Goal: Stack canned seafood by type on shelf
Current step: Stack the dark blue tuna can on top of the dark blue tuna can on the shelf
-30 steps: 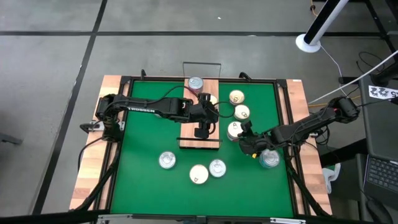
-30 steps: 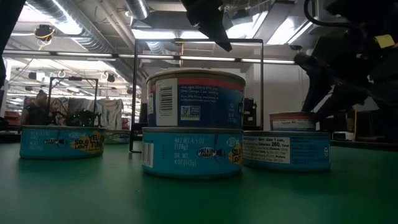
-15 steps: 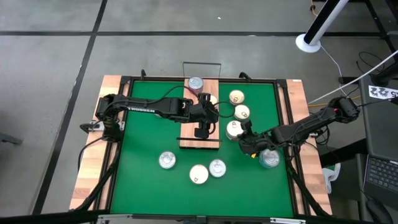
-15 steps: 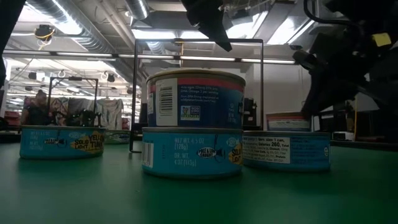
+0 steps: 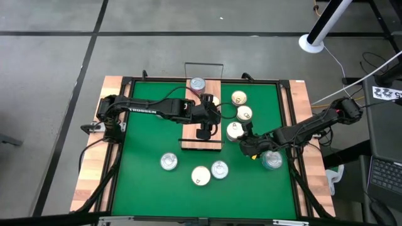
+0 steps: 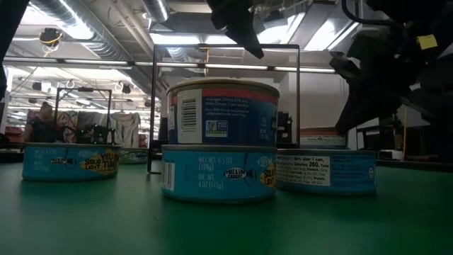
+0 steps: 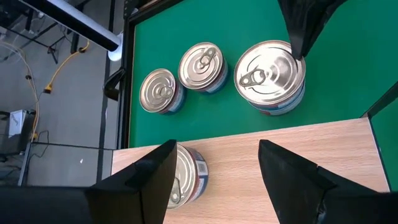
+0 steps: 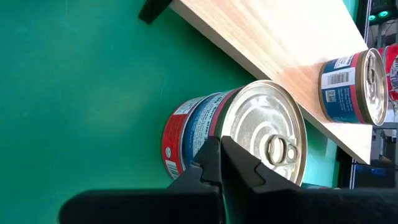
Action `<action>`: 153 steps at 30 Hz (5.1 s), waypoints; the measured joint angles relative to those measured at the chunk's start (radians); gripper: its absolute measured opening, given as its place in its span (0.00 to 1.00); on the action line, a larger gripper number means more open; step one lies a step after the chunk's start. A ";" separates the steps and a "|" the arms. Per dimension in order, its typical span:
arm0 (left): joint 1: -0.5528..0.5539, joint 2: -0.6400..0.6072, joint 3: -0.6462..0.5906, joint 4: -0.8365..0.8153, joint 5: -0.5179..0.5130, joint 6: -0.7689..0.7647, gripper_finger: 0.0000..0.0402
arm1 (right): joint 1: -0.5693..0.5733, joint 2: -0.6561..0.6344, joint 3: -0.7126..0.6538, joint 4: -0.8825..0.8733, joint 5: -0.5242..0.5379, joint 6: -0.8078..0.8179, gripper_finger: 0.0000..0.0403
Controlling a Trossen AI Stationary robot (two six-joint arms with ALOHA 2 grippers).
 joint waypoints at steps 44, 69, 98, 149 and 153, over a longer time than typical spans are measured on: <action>0.000 0.000 0.000 -0.008 -0.024 0.133 0.56 | -0.276 -0.003 0.004 0.264 -0.003 -0.284 0.00; 0.011 0.000 0.000 -0.009 -0.042 0.155 0.56 | -0.415 -0.003 0.005 0.464 -0.124 -0.528 0.00; 0.031 0.000 0.000 -0.007 -0.040 0.169 0.56 | -0.555 0.053 0.105 0.539 -0.259 -0.588 0.00; 0.056 0.000 0.000 -0.116 -0.031 0.163 0.56 | -0.570 0.211 0.375 -0.163 -0.044 0.913 0.76; 0.056 0.000 0.000 -0.116 -0.030 0.162 0.56 | -0.581 0.211 0.375 -0.181 -0.055 0.994 0.76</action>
